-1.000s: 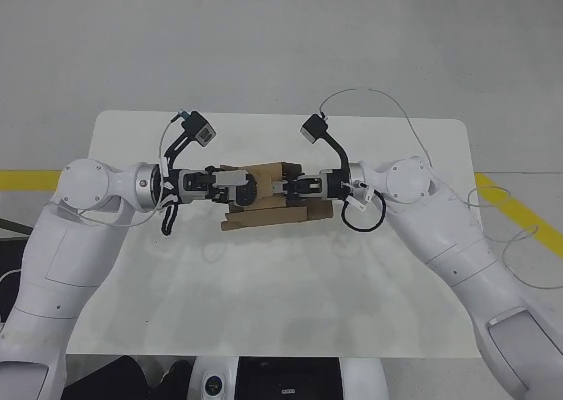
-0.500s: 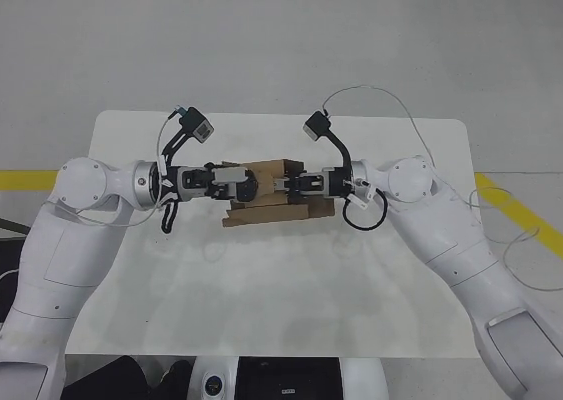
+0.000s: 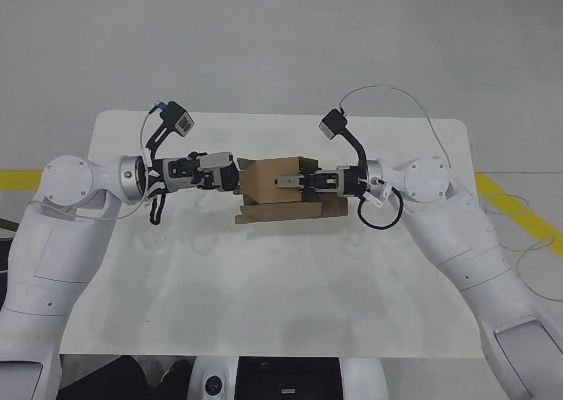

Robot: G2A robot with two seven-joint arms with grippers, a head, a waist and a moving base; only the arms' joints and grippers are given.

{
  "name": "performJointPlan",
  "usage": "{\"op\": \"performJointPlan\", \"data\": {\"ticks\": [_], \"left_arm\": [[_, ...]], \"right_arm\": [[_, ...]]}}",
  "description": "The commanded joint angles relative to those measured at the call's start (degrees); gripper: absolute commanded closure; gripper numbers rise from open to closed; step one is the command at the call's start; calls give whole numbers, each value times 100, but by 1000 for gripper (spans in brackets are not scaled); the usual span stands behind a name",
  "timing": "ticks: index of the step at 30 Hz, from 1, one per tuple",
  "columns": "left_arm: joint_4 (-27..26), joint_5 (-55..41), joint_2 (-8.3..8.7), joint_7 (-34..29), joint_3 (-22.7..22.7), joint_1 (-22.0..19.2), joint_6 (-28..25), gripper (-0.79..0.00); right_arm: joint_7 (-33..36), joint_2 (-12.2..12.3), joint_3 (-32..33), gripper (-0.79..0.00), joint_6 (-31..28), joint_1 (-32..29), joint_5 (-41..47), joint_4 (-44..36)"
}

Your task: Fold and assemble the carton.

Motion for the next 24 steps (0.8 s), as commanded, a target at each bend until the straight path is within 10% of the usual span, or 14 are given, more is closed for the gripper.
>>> {"op": "performJointPlan", "data": {"ticks": [1, 24], "left_arm": [[54, 46, -1, 40, 16, -24, -1, -785], [-14, -93, -9, -60, 120, -38, -74, -785]], "right_arm": [[97, -21, -62, 0, 4, -2, 35, -50], [619, -319, -642, 0, -138, 266, 328, 77]]}}
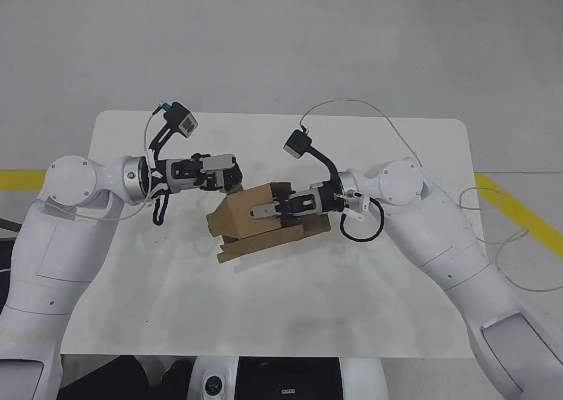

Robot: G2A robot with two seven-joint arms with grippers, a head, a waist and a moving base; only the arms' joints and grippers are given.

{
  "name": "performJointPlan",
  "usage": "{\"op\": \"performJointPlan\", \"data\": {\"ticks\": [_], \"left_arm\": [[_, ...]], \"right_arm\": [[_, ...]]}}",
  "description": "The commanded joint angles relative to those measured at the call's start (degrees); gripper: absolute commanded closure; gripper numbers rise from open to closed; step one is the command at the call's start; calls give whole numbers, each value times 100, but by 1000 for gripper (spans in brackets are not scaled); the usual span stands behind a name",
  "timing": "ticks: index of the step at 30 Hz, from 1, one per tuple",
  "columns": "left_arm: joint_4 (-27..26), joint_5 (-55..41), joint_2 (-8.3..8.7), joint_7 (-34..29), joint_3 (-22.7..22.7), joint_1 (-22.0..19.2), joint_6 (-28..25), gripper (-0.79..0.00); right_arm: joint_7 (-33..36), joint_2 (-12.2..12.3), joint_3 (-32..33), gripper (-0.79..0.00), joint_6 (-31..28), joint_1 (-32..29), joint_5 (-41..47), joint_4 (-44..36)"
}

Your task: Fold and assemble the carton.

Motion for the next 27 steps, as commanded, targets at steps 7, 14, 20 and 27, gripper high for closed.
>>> {"op": "performJointPlan", "data": {"ticks": [7, 14, 20, 27], "left_arm": [[-50, -24, -13, -57, 104, -9, 16, -785], [86, 60, -13, 57, 104, -45, 0, -785], [171, 210, 21, 216, -68, -30, -63, -785], [26, 236, 36, 198, -88, 59, -80, -785]], "right_arm": [[22, -76, -68, 0, -36, 72, 26, 133], [25, -91, -3, 0, -47, 86, 10, 219], [-164, -33, 243, 0, 9, 34, -92, 303], [-630, 66, 584, 0, 283, -185, -261, 184]]}}
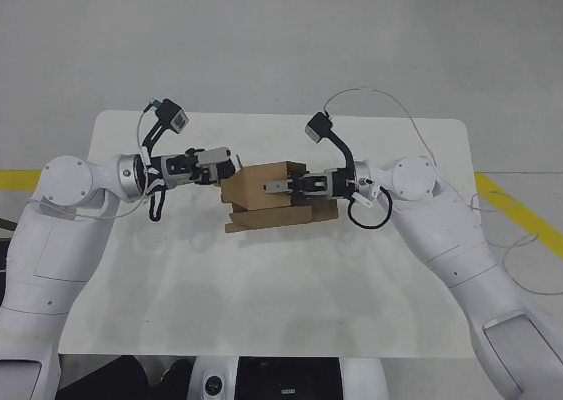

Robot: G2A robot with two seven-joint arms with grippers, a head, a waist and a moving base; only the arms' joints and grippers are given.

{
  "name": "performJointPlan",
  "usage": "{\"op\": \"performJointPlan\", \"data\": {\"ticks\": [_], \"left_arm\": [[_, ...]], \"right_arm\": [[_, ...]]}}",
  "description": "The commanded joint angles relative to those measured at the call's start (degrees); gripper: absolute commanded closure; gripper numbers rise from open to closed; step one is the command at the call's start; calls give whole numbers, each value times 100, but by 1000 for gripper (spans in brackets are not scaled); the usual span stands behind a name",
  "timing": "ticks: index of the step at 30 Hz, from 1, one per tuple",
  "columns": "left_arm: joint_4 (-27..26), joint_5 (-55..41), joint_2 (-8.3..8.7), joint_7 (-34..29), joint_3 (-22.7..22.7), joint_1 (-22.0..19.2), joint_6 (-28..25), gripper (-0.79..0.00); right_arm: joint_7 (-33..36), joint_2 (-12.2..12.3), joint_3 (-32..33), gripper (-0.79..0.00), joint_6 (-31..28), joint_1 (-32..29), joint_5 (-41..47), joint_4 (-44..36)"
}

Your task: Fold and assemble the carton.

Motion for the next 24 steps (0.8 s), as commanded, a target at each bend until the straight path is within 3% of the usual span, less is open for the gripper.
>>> {"op": "performJointPlan", "data": {"ticks": [1, 24], "left_arm": [[-42, 32, -3, -10, 46, 25, -3, -785], [-230, -64, -36, -190, 314, 59, 61, -785]], "right_arm": [[-155, 19, 76, 0, 86, -65, -47, -85], [-1270, 46, 433, 0, 222, -260, -685, -394]]}}
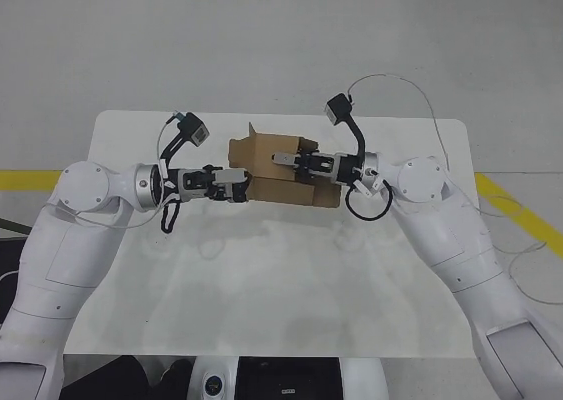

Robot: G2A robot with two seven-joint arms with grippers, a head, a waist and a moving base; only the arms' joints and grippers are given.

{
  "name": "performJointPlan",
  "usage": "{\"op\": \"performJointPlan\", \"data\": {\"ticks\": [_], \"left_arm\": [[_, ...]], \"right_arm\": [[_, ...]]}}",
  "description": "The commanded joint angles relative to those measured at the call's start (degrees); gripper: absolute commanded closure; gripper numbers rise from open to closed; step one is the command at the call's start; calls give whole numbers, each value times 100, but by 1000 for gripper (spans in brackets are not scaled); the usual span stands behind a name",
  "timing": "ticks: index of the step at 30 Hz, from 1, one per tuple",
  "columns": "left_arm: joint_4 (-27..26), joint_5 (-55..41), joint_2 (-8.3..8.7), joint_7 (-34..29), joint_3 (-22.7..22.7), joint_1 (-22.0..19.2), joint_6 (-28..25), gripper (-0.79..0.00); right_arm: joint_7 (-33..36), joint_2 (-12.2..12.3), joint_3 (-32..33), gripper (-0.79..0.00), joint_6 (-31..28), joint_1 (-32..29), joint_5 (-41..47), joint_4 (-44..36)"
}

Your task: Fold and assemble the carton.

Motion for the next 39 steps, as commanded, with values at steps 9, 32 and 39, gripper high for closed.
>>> {"op": "performJointPlan", "data": {"ticks": [9, 32, 39], "left_arm": [[-67, -44, -11, -61, 88, 3, 45, -785], [80, -87, -44, -106, 209, -148, 25, -785], [76, -117, -44, -138, 210, -143, 35, -785]], "right_arm": [[-263, -22, 52, 0, 38, -17, -146, -108], [-254, -154, -167, 0, 59, -78, -114, -202], [-199, -181, -185, 0, 61, -84, -96, -169]]}}
